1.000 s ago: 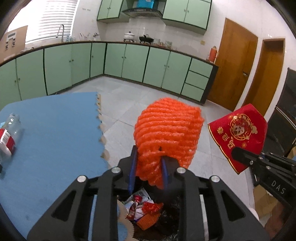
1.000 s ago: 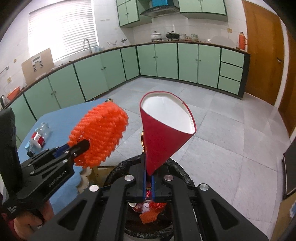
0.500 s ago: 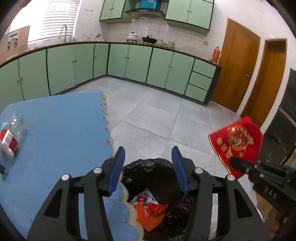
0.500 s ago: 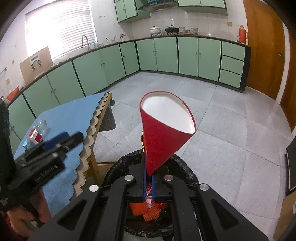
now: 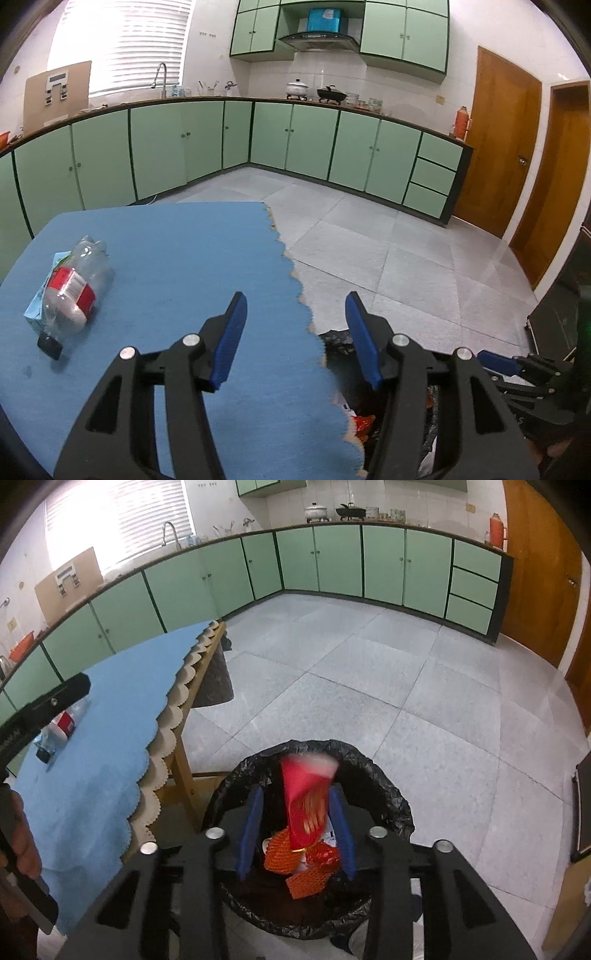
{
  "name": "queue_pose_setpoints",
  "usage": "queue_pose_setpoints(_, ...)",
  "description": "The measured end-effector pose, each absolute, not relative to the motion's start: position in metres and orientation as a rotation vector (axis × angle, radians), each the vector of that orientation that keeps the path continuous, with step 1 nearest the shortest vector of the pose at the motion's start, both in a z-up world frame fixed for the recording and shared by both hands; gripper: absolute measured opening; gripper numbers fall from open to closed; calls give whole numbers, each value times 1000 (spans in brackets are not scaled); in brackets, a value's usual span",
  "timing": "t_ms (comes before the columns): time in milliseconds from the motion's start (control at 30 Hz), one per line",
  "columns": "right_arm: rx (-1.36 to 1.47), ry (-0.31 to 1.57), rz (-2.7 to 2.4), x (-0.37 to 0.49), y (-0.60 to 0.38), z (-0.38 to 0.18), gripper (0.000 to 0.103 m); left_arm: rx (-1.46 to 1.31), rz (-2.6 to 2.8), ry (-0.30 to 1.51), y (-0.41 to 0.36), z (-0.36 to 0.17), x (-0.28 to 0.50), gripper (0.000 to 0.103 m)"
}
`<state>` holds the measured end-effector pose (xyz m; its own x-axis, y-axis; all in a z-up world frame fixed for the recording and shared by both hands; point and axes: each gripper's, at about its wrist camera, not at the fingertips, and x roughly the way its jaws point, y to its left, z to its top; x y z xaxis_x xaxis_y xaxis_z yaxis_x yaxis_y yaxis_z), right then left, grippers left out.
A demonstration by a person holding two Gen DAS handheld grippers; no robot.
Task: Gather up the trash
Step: 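Open both tools to drop the net and packet into the bin, then grasp the clear plastic bottle by its cap with the right tool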
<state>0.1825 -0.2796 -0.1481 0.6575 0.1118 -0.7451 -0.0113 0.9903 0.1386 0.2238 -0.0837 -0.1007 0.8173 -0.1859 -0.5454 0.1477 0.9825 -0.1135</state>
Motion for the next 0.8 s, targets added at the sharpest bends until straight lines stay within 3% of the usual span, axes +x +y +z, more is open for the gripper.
queue_pose_setpoints(500, 118, 690, 85, 173, -250, -98, 96, -79, -95, 552, -33, -88, 209, 64)
queue_pose_setpoints(800, 118, 616, 192, 187, -178, -80, 97, -102, 93, 521, 66, -82, 195, 76)
